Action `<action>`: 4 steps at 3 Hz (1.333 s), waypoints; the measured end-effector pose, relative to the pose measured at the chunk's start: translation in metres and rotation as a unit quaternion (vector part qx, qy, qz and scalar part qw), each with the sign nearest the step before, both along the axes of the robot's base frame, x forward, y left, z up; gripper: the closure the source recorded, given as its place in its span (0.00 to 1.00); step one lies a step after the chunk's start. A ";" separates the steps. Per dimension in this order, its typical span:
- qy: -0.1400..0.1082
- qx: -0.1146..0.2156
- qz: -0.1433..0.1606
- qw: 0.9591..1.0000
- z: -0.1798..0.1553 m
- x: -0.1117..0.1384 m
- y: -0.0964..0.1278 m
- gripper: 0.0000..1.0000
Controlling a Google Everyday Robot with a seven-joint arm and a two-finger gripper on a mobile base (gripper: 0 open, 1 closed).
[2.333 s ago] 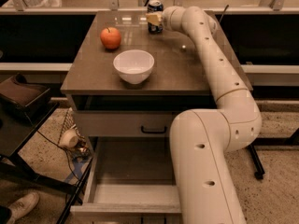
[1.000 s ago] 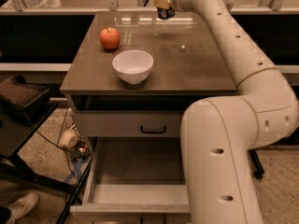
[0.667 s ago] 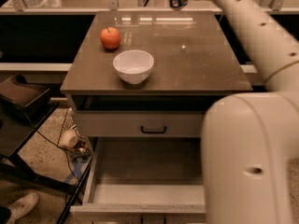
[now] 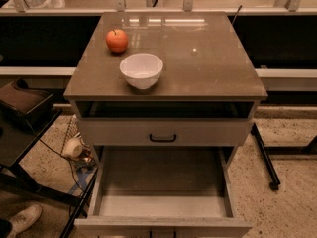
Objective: Place pepsi can into middle drawer
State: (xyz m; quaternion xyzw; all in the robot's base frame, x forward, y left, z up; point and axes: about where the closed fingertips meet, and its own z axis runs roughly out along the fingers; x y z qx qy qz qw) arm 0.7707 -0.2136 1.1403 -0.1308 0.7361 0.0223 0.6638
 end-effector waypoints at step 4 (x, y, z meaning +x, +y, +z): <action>0.187 0.040 0.152 0.970 -0.227 -0.212 0.030 1.00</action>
Offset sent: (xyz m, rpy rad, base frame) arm -0.2584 0.0010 -0.2356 0.0536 0.3935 0.1875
